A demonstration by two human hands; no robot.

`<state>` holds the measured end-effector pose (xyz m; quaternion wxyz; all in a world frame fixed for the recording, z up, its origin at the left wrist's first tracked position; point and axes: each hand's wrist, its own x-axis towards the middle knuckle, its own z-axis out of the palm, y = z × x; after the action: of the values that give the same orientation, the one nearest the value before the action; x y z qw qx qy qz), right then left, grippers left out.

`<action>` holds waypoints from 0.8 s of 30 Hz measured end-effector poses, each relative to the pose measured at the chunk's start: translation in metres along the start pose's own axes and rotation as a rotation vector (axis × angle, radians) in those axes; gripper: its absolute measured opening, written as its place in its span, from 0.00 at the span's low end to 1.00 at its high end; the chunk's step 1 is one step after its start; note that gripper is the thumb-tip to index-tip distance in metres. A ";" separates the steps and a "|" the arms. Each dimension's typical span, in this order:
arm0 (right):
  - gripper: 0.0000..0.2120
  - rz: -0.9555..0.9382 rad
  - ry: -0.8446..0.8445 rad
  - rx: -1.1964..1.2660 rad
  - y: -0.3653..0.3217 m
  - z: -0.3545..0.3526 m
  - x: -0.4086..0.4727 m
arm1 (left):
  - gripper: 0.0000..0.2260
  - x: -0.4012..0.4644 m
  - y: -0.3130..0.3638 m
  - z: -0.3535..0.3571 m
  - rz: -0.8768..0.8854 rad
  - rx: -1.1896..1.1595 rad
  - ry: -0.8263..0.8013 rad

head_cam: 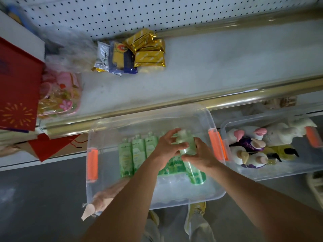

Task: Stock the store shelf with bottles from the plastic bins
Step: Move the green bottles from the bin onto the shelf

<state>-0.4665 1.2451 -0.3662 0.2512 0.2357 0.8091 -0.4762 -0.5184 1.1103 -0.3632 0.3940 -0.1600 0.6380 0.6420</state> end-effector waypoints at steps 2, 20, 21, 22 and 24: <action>0.28 -0.007 -0.032 0.073 -0.005 -0.005 -0.007 | 0.24 -0.008 0.010 0.000 0.030 0.146 0.036; 0.29 -0.256 -0.158 0.035 -0.130 -0.066 -0.092 | 0.14 -0.122 0.173 -0.016 0.473 0.087 0.302; 0.30 -0.278 -0.137 0.043 -0.138 -0.071 -0.099 | 0.15 -0.132 0.179 -0.015 0.499 0.070 0.277; 0.30 -0.302 -0.116 0.053 -0.145 -0.076 -0.105 | 0.16 -0.142 0.184 -0.013 0.535 0.064 0.246; 0.29 -0.354 -0.095 0.074 -0.160 -0.087 -0.119 | 0.23 -0.163 0.194 -0.012 0.629 0.108 0.192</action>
<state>-0.4909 1.2364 -0.1502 0.1928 0.0761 0.8071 -0.5529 -0.5560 1.0739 -0.1151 0.1222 0.0062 0.7234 0.6795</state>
